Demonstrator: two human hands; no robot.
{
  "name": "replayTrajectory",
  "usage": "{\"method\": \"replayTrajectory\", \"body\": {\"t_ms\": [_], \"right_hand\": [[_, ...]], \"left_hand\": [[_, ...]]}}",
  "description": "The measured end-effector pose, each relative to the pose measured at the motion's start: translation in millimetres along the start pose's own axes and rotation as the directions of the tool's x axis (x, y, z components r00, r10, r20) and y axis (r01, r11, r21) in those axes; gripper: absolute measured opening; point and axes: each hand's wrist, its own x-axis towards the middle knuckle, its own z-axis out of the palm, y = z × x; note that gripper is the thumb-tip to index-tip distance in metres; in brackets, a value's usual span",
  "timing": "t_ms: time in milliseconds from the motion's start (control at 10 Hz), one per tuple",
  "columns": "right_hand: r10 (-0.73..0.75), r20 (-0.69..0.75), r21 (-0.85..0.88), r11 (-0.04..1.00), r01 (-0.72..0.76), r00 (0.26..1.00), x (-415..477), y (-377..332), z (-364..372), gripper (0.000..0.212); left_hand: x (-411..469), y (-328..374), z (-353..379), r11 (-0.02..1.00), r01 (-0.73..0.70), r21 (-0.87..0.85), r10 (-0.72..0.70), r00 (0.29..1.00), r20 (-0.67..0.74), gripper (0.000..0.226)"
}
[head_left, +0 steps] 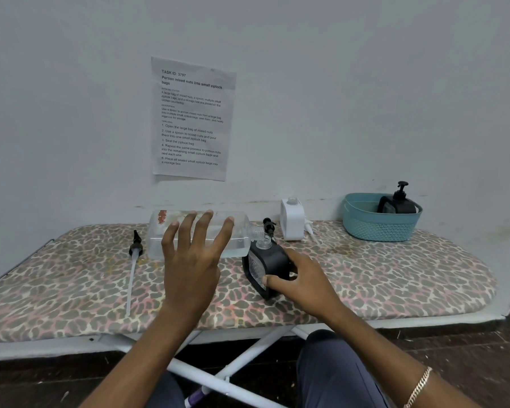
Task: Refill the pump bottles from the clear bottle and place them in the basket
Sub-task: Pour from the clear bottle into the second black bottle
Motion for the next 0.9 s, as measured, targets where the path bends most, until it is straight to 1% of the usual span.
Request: {"method": "replayTrajectory", "body": {"t_ms": [900], "right_hand": [[0.002,0.003,0.009,1.000,-0.002,1.000,0.9,1.4,0.6,0.040]], "left_hand": [[0.1,0.2,-0.8,1.000,0.005,-0.007,-0.005,1.000,0.012,0.088]]}}
